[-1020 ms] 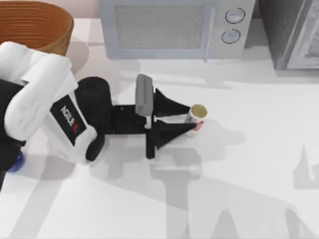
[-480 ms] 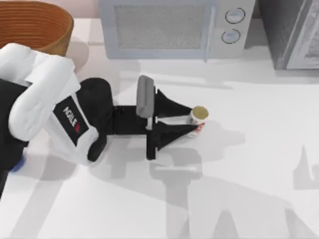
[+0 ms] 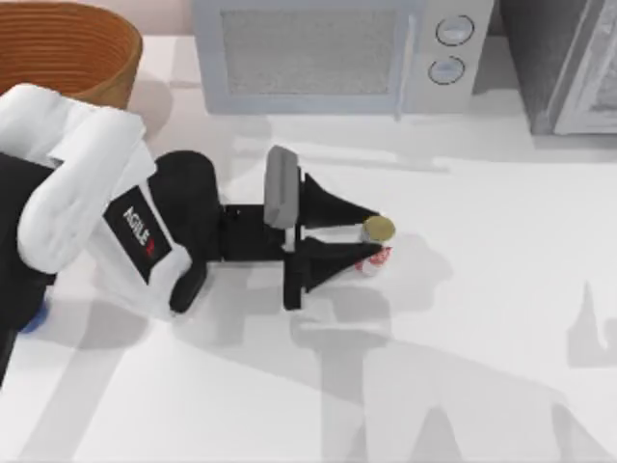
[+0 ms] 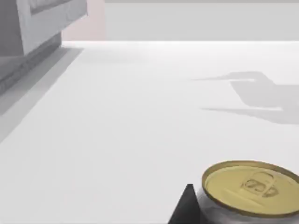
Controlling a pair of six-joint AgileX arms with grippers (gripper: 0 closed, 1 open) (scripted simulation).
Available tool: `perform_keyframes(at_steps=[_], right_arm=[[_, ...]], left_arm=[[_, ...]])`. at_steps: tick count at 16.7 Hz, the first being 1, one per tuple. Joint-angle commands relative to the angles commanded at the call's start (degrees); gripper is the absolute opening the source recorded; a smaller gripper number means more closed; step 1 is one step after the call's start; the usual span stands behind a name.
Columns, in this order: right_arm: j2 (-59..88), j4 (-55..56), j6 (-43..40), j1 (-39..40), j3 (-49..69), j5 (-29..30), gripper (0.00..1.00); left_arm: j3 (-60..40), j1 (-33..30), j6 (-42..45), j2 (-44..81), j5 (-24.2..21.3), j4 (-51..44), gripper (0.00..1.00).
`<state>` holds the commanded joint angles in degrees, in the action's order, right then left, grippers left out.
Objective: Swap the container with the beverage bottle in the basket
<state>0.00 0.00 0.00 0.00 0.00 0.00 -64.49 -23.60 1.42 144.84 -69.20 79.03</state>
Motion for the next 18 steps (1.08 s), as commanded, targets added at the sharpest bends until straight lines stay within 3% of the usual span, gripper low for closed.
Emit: perform_keyframes(at_steps=[5,15,18], right_arm=[[0.0,0.0,0.0,0.0,0.0,0.0,1.00],[0.0,0.0,0.0,0.0,0.0,0.0,1.00],[0.0,0.0,0.0,0.0,0.0,0.0,1.00]], left_arm=[[0.0,0.0,0.0,0.0,0.0,0.0,0.98],[0.0,0.2,0.0,0.0,0.0,0.0,1.00],[2.5,1.6,-0.6,-3.5,2.4,-3.1,1.00]])
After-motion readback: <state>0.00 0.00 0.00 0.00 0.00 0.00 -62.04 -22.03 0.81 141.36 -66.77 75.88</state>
